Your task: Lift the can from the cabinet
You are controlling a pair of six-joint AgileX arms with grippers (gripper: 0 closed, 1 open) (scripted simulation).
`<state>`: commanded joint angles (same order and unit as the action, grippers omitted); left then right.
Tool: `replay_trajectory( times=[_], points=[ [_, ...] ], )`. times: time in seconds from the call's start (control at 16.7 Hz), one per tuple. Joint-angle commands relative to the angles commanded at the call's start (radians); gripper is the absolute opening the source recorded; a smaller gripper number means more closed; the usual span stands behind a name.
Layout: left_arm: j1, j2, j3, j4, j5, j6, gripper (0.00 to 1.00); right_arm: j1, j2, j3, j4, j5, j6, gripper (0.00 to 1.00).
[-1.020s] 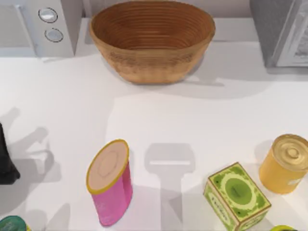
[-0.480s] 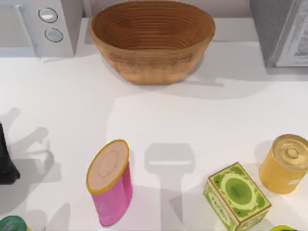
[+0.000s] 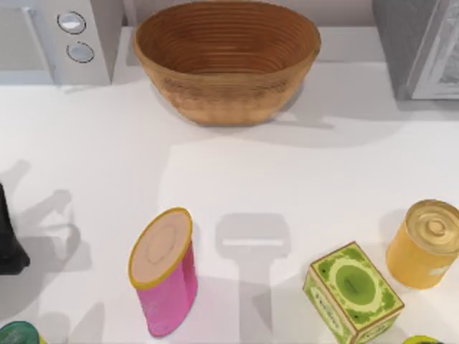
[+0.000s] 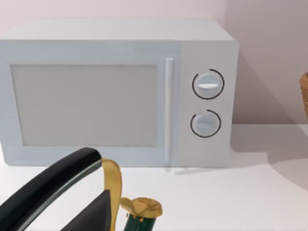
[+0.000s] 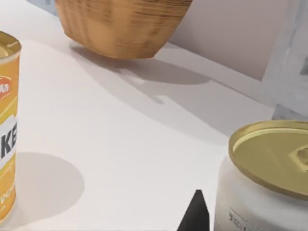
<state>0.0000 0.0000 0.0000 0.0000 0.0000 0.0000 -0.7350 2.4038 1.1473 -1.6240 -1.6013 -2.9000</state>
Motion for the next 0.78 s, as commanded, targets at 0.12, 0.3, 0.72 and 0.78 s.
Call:
replay_trajectory(
  times=[0.12, 0.3, 0.72, 0.78],
  points=[
    [0.000, 0.000, 0.000, 0.000, 0.000, 0.000, 1.00, 0.014, 0.028, 0.029, -0.078, -0.031, -0.068, 0.00],
    [0.000, 0.000, 0.000, 0.000, 0.000, 0.000, 1.00, 0.029, 0.056, 0.058, -0.158, -0.062, -0.137, 0.00],
    [0.000, 0.000, 0.000, 0.000, 0.000, 0.000, 1.00, 0.031, 0.060, 0.062, -0.167, -0.066, -0.145, 0.23],
    [0.000, 0.000, 0.000, 0.000, 0.000, 0.000, 1.00, 0.031, 0.060, 0.062, -0.167, -0.066, -0.145, 0.30]
  ],
)
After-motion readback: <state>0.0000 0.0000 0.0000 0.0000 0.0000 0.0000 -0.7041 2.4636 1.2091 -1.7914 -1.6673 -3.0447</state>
